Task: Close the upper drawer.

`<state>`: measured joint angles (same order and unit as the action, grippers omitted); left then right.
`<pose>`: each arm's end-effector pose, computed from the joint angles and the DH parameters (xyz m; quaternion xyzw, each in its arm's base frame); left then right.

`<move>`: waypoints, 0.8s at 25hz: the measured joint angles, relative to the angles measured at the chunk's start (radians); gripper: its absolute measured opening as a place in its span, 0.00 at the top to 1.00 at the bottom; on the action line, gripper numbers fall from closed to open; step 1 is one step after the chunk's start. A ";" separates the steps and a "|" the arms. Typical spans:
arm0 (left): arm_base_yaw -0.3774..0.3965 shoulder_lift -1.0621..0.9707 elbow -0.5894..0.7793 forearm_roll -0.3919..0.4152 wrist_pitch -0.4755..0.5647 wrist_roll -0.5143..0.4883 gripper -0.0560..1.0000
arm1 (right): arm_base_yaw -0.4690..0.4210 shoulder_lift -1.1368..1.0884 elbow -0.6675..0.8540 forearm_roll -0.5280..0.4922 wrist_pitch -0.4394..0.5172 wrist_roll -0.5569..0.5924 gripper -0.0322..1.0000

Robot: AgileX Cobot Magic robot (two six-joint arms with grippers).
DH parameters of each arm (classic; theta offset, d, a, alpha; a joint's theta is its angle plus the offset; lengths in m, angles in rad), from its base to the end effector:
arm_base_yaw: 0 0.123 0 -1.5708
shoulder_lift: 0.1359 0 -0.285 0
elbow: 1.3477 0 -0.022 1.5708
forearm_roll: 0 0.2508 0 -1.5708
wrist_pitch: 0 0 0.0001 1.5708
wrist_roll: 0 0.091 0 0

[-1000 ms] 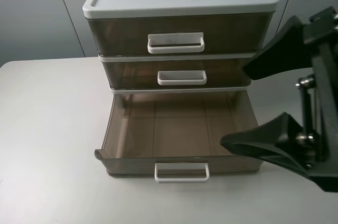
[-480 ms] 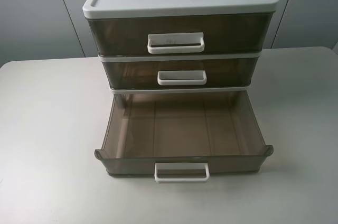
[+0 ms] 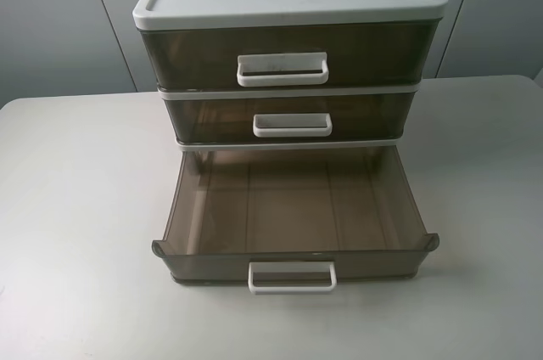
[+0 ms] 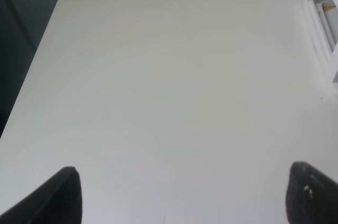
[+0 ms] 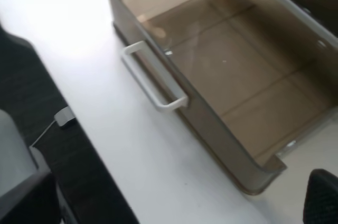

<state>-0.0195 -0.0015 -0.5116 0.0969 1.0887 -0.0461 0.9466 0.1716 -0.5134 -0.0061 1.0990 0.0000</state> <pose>-0.0077 0.0080 0.2785 -0.0142 0.8560 0.0314 0.5159 0.0112 0.0148 0.2770 -0.4104 0.8013 0.1957 0.3889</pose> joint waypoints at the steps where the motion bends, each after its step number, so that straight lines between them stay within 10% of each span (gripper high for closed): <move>1: 0.000 0.000 0.000 0.000 0.000 0.000 0.25 | 0.000 0.000 0.000 -0.012 -0.002 0.015 0.29; 7: 0.000 0.000 0.000 0.000 0.000 0.000 0.25 | -0.079 0.000 0.000 -0.031 -0.002 0.036 0.29; 20: 0.000 0.000 0.000 0.000 0.000 0.000 0.25 | -0.597 0.000 0.000 -0.032 -0.002 0.038 0.29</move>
<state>-0.0195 -0.0015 -0.5116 0.0969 1.0887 -0.0461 0.3497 0.1716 -0.5134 -0.0385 1.0970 0.0383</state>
